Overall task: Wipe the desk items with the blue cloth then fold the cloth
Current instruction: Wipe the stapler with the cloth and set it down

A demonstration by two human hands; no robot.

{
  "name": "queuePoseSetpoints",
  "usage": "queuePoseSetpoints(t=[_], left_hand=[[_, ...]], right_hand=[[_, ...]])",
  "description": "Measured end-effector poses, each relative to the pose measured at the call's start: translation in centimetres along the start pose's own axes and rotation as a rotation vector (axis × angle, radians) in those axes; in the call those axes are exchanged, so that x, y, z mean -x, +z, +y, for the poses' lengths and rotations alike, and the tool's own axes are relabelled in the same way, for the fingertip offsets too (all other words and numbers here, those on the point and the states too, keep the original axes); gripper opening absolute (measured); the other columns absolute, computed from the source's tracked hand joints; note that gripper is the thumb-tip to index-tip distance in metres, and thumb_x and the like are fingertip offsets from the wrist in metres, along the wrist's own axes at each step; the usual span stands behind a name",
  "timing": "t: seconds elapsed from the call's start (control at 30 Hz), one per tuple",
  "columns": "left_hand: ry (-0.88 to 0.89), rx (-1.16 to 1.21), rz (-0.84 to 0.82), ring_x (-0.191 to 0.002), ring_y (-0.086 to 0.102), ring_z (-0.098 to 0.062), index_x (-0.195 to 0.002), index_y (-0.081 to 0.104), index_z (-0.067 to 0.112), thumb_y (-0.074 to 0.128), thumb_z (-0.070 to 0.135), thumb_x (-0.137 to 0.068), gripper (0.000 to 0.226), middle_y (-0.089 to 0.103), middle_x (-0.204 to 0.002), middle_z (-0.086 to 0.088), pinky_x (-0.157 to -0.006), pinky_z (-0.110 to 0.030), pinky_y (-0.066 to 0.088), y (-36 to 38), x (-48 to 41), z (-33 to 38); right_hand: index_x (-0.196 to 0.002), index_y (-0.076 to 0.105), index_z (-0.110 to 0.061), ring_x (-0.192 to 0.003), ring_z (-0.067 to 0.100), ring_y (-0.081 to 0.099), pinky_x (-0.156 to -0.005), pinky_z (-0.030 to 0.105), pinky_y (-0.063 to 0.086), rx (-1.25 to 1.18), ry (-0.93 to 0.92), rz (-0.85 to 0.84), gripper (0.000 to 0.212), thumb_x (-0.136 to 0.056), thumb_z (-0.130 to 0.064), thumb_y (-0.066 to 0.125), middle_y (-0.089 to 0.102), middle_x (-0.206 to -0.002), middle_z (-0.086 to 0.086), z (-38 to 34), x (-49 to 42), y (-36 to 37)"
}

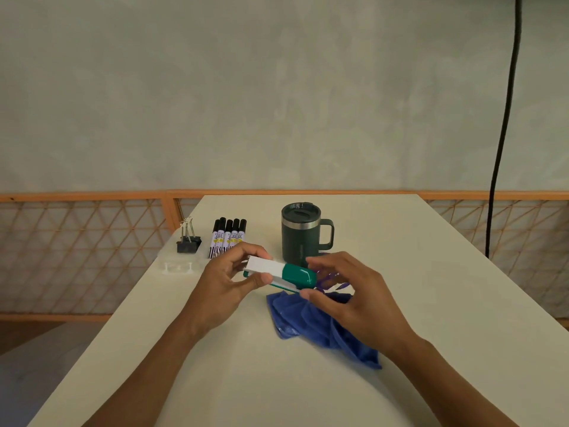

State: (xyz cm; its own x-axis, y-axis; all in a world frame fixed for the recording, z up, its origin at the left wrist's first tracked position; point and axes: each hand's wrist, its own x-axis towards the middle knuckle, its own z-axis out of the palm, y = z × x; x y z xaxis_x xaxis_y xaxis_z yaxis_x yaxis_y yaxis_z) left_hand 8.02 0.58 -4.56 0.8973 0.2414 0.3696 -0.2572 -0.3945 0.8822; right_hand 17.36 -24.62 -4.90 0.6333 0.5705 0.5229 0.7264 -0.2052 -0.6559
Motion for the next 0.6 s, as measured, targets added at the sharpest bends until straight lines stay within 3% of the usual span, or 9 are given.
queuePoseSetpoints(t=[0.17, 0.33, 0.43, 0.6], left_hand=[[-0.033, 0.048, 0.062, -0.124, 0.066, -0.014, -0.118, 0.074, 0.024, 0.081, 0.027, -0.083, 0.036, 0.075, -0.121, 0.011, -0.102, -0.032, 0.060, 0.5, 0.0, 0.2], [-0.241, 0.244, 0.308, -0.111, 0.076, -0.008, -0.129, 0.070, 0.027, 0.091, 0.041, -0.077, 0.058, 0.075, -0.124, 0.009, -0.096, -0.032, 0.062, 2.3, 0.4, 0.6], [-0.385, 0.412, 0.243, -0.102, 0.080, -0.019, -0.123, 0.073, 0.011, 0.089, 0.046, -0.078, 0.059, 0.081, -0.114, -0.007, -0.096, -0.037, 0.063, 3.1, 0.4, 1.1], [-0.372, 0.526, 0.184, -0.104, 0.080, -0.023, -0.125, 0.073, 0.007, 0.084, 0.037, -0.088, 0.049, 0.083, -0.110, -0.009, -0.089, -0.030, 0.065, 3.8, 0.7, 2.3]], right_hand=[[-0.123, 0.077, -0.034, -0.091, 0.014, 0.073, -0.082, 0.015, 0.055, -0.034, -0.041, 0.097, 0.035, -0.090, -0.031, 0.086, 0.074, -0.107, -0.016, -0.2, 0.0, 0.9], [-0.116, 0.079, -0.031, -0.088, 0.011, 0.074, -0.078, 0.012, 0.055, -0.069, 0.028, 0.262, 0.031, -0.087, -0.028, 0.088, 0.076, -0.100, -0.017, -1.1, -0.2, 2.2], [-0.115, 0.081, -0.023, -0.084, 0.012, 0.073, -0.075, 0.013, 0.055, -0.016, -0.005, 0.332, 0.032, -0.084, -0.027, 0.090, 0.075, -0.098, -0.013, -0.8, -0.1, 2.8], [-0.110, 0.081, -0.017, -0.079, 0.008, 0.071, -0.072, 0.023, 0.061, 0.112, -0.104, 0.365, 0.033, -0.080, -0.020, 0.095, 0.073, -0.096, -0.011, 0.2, -0.2, 4.2]])
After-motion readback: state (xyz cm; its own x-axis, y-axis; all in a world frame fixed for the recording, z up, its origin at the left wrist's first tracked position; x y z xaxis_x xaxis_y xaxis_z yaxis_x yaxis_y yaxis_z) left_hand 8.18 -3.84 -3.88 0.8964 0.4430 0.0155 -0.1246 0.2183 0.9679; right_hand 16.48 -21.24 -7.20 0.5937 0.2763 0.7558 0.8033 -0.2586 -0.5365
